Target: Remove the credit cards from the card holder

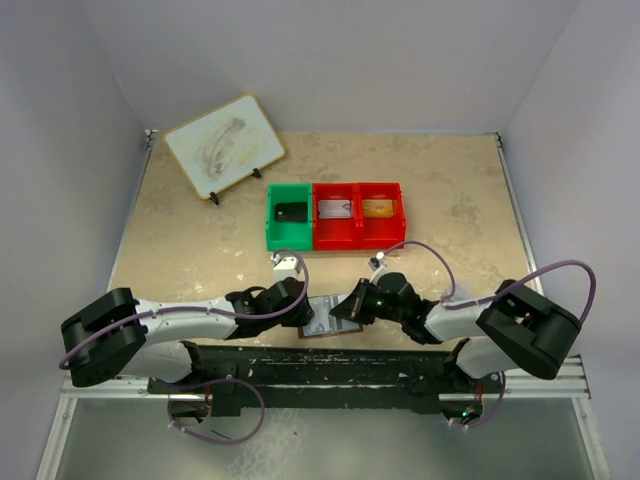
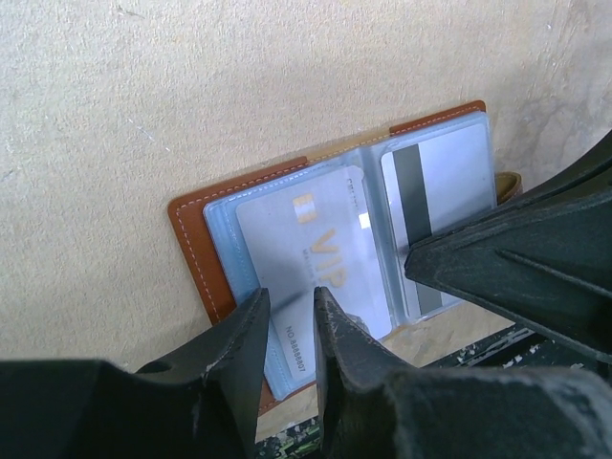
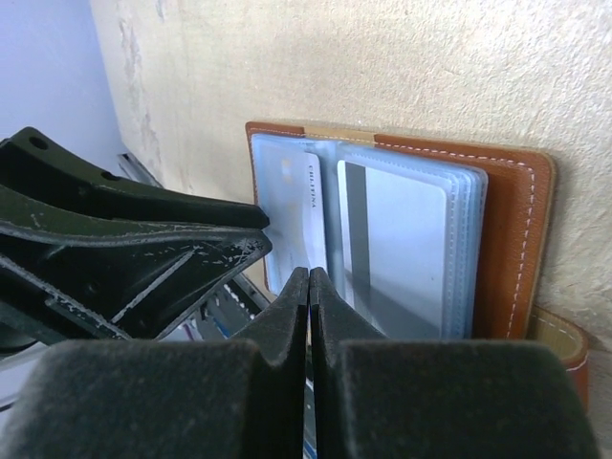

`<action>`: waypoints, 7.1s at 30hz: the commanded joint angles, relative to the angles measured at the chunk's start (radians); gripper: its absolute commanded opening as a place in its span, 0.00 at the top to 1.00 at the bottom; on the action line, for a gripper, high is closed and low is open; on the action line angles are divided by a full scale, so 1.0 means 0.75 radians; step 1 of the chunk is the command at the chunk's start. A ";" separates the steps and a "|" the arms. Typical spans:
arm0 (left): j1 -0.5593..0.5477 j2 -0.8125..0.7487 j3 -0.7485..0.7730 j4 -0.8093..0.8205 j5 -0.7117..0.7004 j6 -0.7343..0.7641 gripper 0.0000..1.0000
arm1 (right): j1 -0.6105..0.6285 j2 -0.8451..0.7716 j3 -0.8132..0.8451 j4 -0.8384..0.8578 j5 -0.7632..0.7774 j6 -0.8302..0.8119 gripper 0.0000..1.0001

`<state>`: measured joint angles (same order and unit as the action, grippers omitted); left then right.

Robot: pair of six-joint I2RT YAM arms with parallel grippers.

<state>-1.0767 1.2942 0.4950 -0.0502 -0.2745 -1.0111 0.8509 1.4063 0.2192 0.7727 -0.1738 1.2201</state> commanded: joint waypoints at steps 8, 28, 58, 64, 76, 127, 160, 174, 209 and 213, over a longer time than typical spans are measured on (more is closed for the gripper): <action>-0.004 -0.002 -0.016 -0.034 -0.020 0.020 0.77 | 0.005 -0.157 -0.002 -0.112 0.060 -0.013 1.00; -0.004 0.054 0.026 -0.075 -0.011 0.043 0.78 | 0.005 0.080 0.100 -0.016 -0.051 -0.124 0.77; -0.010 0.094 -0.038 -0.042 -0.056 0.007 0.87 | 0.005 0.190 -0.027 0.391 -0.092 0.055 0.89; -0.010 0.095 -0.038 -0.084 -0.076 0.020 0.87 | -0.014 0.165 -0.061 0.417 -0.114 0.051 0.91; -0.010 0.103 -0.028 -0.101 -0.092 0.017 0.89 | -0.085 0.186 -0.112 0.471 -0.165 0.058 1.00; -0.057 0.218 -0.082 0.198 -0.054 -0.059 0.94 | -0.120 0.011 0.017 0.004 -0.146 -0.108 0.92; -0.057 0.102 -0.035 -0.015 -0.193 -0.057 0.95 | -0.120 -0.036 -0.016 -0.075 -0.075 -0.114 1.00; -0.057 -0.254 -0.031 -0.190 -0.307 -0.039 0.77 | -0.120 -0.703 0.077 -0.419 0.198 -0.598 1.00; -0.056 -0.664 0.104 -0.678 -0.516 -0.030 0.27 | -0.245 0.154 1.098 -0.885 0.149 -2.616 1.00; -0.055 -0.723 0.068 -0.664 -0.493 -0.016 0.24 | -0.261 0.249 1.141 -0.875 0.128 -2.628 1.00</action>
<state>-1.1198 0.7994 0.5312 -0.5556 -0.6567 -1.0546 0.6579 1.5444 1.0317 0.1528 -0.0475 -0.6937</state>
